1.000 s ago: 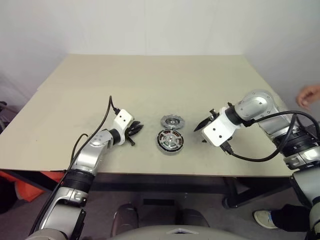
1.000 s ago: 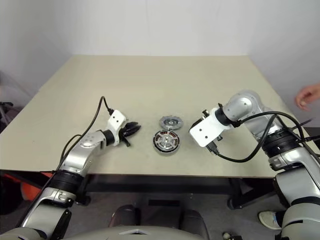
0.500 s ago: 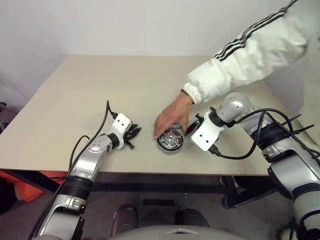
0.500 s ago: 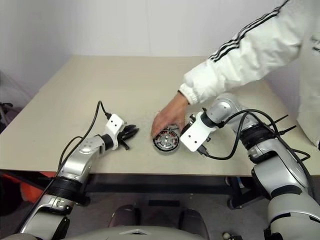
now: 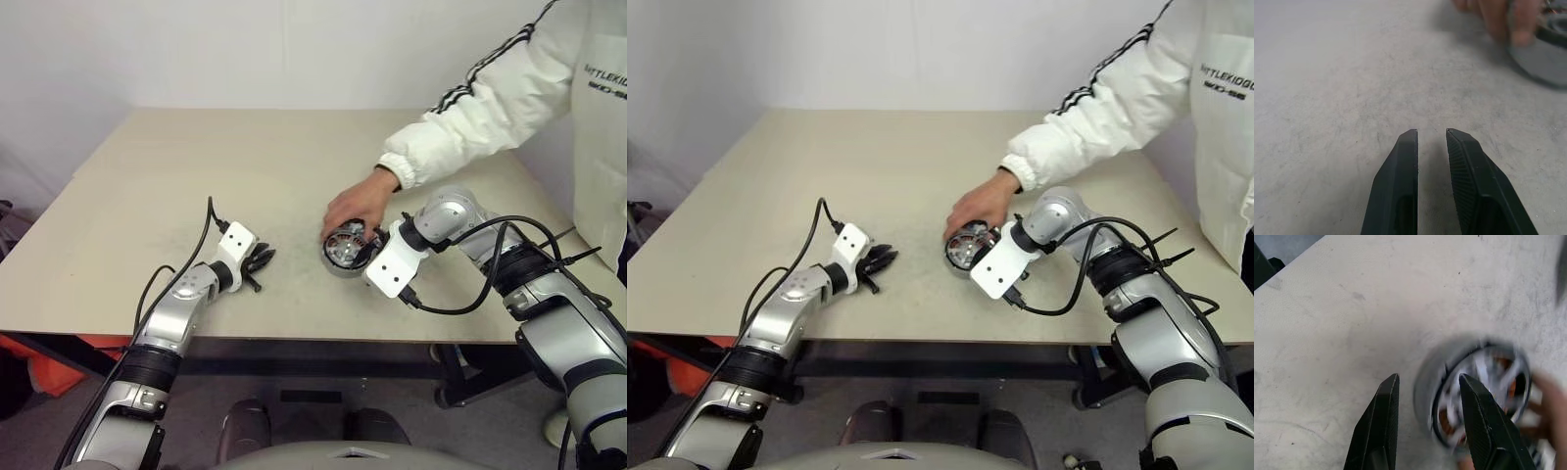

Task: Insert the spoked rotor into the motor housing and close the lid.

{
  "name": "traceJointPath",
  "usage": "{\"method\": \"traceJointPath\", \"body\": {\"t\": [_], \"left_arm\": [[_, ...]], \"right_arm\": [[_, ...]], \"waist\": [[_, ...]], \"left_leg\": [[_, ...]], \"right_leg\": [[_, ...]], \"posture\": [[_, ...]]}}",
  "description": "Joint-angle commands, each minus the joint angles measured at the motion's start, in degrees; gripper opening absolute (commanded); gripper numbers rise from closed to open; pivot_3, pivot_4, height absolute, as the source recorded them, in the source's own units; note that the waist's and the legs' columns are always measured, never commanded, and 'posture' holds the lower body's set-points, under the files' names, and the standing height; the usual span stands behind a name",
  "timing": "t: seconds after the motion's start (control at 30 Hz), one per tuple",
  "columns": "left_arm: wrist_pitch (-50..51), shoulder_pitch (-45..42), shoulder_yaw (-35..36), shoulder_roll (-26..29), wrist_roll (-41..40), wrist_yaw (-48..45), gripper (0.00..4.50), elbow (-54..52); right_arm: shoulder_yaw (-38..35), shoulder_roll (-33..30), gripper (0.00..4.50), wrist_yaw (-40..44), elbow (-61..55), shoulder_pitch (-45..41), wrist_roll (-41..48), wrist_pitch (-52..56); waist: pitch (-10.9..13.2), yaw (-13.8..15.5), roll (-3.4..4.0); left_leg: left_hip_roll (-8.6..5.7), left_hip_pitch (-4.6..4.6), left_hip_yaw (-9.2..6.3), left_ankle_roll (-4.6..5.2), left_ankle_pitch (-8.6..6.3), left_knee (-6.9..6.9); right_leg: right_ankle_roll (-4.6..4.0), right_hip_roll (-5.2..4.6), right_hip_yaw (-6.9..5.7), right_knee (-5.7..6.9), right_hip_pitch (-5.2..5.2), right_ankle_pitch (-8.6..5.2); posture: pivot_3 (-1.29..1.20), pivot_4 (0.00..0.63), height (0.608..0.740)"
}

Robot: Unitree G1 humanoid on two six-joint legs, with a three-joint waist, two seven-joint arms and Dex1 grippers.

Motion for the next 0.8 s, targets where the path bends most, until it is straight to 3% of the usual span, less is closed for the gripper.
{"method": "traceJointPath", "body": {"t": [0.03, 0.23, 0.6, 0.8], "left_arm": [[-0.41, -1.07, 0.61, 0.53, 0.14, -0.27, 1.00, -1.44], [-0.33, -1.09, 0.44, 0.52, 0.25, -0.31, 1.00, -1.50], [-0.21, -0.83, 0.38, 0.41, 0.34, -0.04, 1.00, -1.68], [-0.29, -0.54, 0.28, 0.33, 0.37, -0.06, 1.00, -1.71]], "right_arm": [[-1.46, -0.66, 2.13, -0.77, -1.71, -0.46, 0.76, 0.56], [-1.80, -0.50, 2.13, -3.01, -0.76, -1.01, -0.33, 1.86], [-5.06, 2.69, 2.13, -14.24, 1.55, -1.69, -2.07, 10.18], [-10.33, 6.30, 2.13, -19.35, -0.07, 1.82, 2.59, 21.26]], "waist": [[0.00, 0.00, 0.00], [0.00, 0.01, 0.00], [0.00, -0.02, 0.00], [0.01, -0.02, 0.00]], "left_leg": [[0.00, 0.00, 0.00, 0.00, 0.00, 0.00], [0.00, 0.00, 0.00, 0.00, 0.00, 0.00], [-0.01, 0.00, 0.00, -0.01, 0.00, -0.01], [-0.01, 0.01, 0.00, -0.02, 0.01, -0.03]], "right_leg": [[0.00, 0.00, 0.00, 0.00, 0.00, 0.00], [0.00, 0.00, 0.00, 0.00, 0.00, 0.00], [0.00, 0.00, 0.01, -0.01, -0.01, 0.00], [0.00, 0.02, 0.02, -0.01, -0.01, 0.00]], "posture": [[0.00, 0.000, 0.740], [0.00, 0.000, 0.740], [0.00, 0.000, 0.740], [0.00, 0.000, 0.740]]}}
